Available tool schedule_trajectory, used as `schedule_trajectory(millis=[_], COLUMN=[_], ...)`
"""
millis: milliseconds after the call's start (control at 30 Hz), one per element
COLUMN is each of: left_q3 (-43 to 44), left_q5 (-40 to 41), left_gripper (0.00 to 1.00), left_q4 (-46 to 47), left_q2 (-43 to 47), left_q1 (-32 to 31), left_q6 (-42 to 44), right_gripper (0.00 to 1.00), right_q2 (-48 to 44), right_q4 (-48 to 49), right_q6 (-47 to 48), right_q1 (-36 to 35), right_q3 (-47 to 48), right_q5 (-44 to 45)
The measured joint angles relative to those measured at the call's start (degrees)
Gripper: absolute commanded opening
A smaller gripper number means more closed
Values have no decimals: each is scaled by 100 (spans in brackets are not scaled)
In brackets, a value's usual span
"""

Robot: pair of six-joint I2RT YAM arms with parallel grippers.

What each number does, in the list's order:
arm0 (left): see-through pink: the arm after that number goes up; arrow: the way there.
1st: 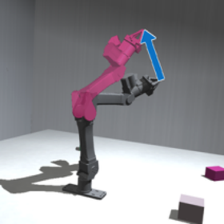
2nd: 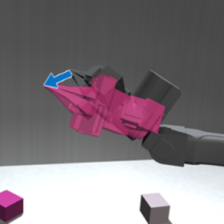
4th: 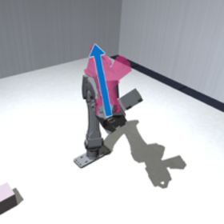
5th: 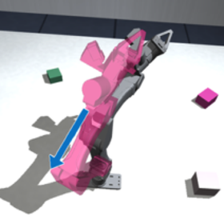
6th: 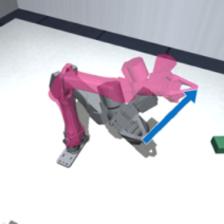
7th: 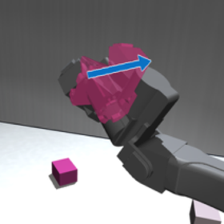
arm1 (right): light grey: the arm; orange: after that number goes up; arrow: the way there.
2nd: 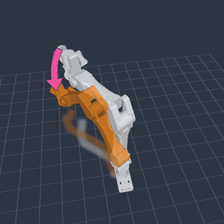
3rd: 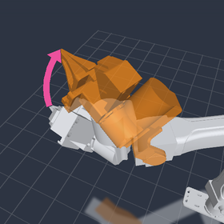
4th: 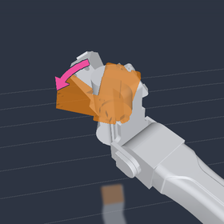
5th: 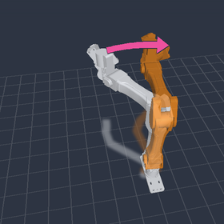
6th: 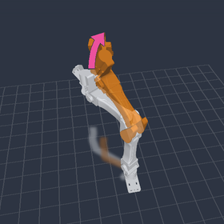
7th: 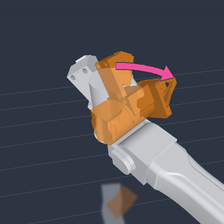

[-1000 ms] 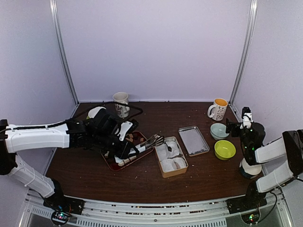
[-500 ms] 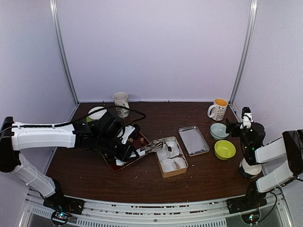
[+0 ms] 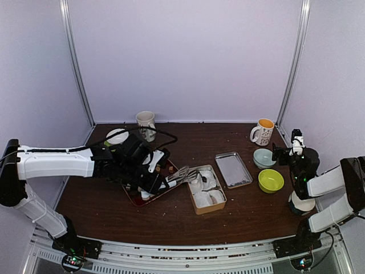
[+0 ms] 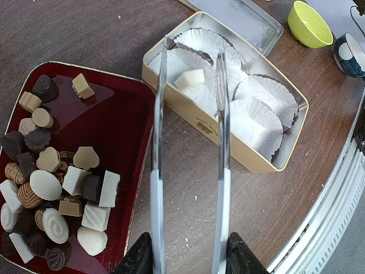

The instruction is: Pack the chocolate

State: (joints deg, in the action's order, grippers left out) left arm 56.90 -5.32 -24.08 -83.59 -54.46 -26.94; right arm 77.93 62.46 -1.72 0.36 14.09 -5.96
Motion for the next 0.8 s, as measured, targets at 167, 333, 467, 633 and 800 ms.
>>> schedule_trajectory(millis=[167, 333, 467, 633, 800], left_q3=[2, 0, -142, -413, -717], left_q5=[55, 188, 450, 603, 592], left_gripper=[42, 42, 43, 44, 46], left_q4=[0, -7, 15, 7, 37], left_q2=[0, 37, 363, 800, 828], left_q1=[0, 2, 15, 245, 638], left_q6=[-4, -44, -227, -466, -741], right_gripper=[100, 100, 100, 100, 100], right_q2=[0, 0, 0, 0, 0], right_q4=[0, 0, 0, 0, 0], right_q6=[0, 2, 2, 2, 2], right_q1=[0, 0, 0, 0, 0], right_q3=[0, 0, 0, 0, 0], right_q5=[0, 0, 0, 0, 0])
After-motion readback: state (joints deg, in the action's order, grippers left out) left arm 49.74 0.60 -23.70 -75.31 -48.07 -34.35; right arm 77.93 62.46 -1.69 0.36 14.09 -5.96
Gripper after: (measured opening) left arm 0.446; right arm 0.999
